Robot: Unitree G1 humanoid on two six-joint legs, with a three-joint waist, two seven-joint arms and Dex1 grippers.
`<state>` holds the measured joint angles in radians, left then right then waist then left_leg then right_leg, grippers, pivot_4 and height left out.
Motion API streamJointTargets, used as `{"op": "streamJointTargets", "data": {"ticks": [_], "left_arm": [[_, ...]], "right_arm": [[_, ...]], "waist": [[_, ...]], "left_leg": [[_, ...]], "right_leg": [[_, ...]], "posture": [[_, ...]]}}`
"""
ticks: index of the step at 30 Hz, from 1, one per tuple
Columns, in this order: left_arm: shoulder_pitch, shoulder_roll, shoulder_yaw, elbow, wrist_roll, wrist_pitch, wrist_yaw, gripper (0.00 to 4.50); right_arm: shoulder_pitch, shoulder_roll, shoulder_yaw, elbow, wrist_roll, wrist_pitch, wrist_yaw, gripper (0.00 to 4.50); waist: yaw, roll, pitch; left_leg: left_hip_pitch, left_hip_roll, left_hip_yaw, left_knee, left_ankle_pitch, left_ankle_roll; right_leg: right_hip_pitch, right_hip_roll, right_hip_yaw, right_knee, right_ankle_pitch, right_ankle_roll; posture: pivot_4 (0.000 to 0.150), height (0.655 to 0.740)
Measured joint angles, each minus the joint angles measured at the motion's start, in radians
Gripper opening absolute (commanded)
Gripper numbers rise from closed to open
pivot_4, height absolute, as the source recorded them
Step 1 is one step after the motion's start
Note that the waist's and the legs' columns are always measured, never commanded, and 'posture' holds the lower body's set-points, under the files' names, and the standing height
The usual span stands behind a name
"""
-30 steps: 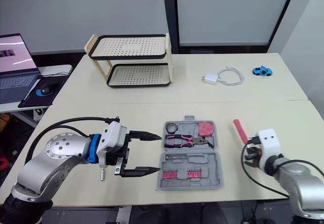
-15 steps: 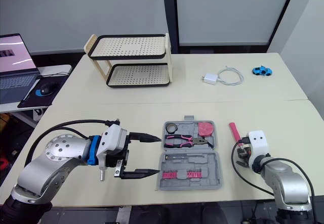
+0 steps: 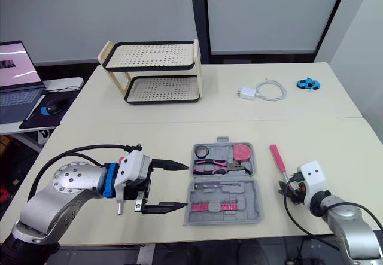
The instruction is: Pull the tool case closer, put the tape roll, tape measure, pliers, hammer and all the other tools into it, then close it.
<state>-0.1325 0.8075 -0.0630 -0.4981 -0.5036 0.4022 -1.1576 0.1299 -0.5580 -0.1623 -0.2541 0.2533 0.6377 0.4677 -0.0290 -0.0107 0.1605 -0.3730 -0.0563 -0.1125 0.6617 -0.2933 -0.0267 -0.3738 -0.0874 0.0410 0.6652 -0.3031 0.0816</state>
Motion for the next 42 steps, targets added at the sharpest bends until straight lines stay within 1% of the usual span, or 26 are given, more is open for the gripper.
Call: {"op": "streamJointTargets", "data": {"ticks": [3,6,14,15,20,23,28,32,35,37,39,42], "left_arm": [[0.000,0.000,0.000,0.000,0.001,0.000,0.000,4.50],[0.000,0.000,0.000,0.000,0.001,-0.001,-0.001,4.50],[0.000,-0.005,0.000,0.000,0.008,-0.018,0.008,4.50],[0.000,-0.005,0.000,0.000,0.008,-0.018,0.008,4.50],[0.008,0.001,0.002,0.006,0.008,-0.022,0.005,4.50],[0.029,0.031,0.029,0.037,0.009,-0.032,-0.010,4.50],[0.110,0.117,0.121,0.098,0.026,-0.086,-0.057,4.50],[0.190,0.153,0.170,0.146,0.050,-0.148,-0.100,4.50],[0.228,0.167,0.191,0.172,0.064,-0.193,-0.125,4.50],[0.243,0.168,0.196,0.178,0.071,-0.213,-0.135,4.50],[0.247,0.168,0.199,0.179,0.073,-0.224,-0.141,4.50],[0.255,0.168,0.199,0.179,0.078,-0.241,-0.144,4.50]], "right_arm": [[-0.024,0.008,0.001,0.043,0.001,-0.004,0.004,3.78],[-0.042,0.009,0.001,0.067,0.002,0.006,0.006,3.15],[-0.072,0.013,0.008,0.095,0.000,0.023,0.005,0.32],[-0.073,0.012,0.009,0.095,0.000,0.023,0.007,0.12],[-0.072,0.012,0.005,0.090,0.005,0.027,0.008,0.13],[-0.047,-0.013,-0.006,0.036,0.014,0.052,0.021,0.13],[0.003,-0.196,-0.056,-0.193,0.058,0.123,0.126,0.13],[0.002,-0.396,-0.045,-0.340,0.094,0.171,0.258,0.13],[-0.052,-0.552,0.026,-0.418,0.107,0.184,0.369,0.13],[-0.113,-0.608,0.112,-0.445,0.093,0.178,0.416,0.13],[-0.173,-0.621,0.212,-0.453,0.075,0.175,0.447,0.13],[-0.303,-0.599,0.385,-0.455,0.031,0.176,0.481,0.13]], "waist": [[0.000,0.000,0.000],[0.000,0.000,0.000],[0.000,0.000,0.000],[0.000,0.000,0.000],[0.000,0.000,0.000],[0.000,0.001,0.001],[-0.003,0.003,0.002],[-0.002,0.003,0.003],[-0.001,0.001,0.004],[0.000,0.000,0.004],[-0.001,-0.001,0.005],[-0.001,-0.001,0.006]], "left_leg": [[0.000,0.000,0.000,0.000,0.000,0.000],[0.000,0.000,0.000,0.000,0.000,0.000],[0.000,0.000,0.000,0.000,0.000,0.000],[0.000,0.000,0.000,0.000,0.000,0.000],[0.000,0.000,0.000,0.000,0.000,0.000],[-0.001,0.000,0.000,0.000,0.000,0.000],[-0.001,0.000,0.000,-0.001,0.000,0.000],[-0.001,0.001,0.000,-0.001,0.000,0.000],[-0.001,0.001,0.000,0.000,0.000,0.000],[-0.001,0.001,0.000,0.000,0.000,0.000],[-0.002,0.001,0.000,0.000,0.000,0.000],[-0.004,0.001,0.000,0.000,0.000,0.000]], "right_leg": [[0.000,0.000,0.000,0.000,0.000,0.000],[0.000,0.000,0.000,0.000,0.000,0.000],[0.000,0.000,0.000,0.000,0.000,0.000],[0.000,0.000,0.000,0.000,0.000,0.000],[0.000,0.000,0.000,0.000,0.000,0.000],[-0.001,0.000,0.000,0.000,0.000,0.000],[-0.001,0.000,0.000,-0.001,0.000,0.000],[-0.001,0.000,-0.001,-0.001,0.000,0.000],[0.000,0.000,-0.002,-0.002,0.000,0.000],[0.000,0.000,-0.002,-0.002,0.000,0.000],[0.000,0.000,-0.002,-0.002,0.000,0.000],[-0.003,-0.001,-0.002,-0.002,0.000,0.000]], "posture": [[0.150,0.7400],[0.150,0.7400],[0.150,0.7400],[0.150,0.7400],[0.150,0.7400],[0.150,0.7400],[0.150,0.7400],[0.150,0.7400],[0.150,0.7400],[0.150,0.7400],[0.150,0.7400],[0.150,0.7400]]}}
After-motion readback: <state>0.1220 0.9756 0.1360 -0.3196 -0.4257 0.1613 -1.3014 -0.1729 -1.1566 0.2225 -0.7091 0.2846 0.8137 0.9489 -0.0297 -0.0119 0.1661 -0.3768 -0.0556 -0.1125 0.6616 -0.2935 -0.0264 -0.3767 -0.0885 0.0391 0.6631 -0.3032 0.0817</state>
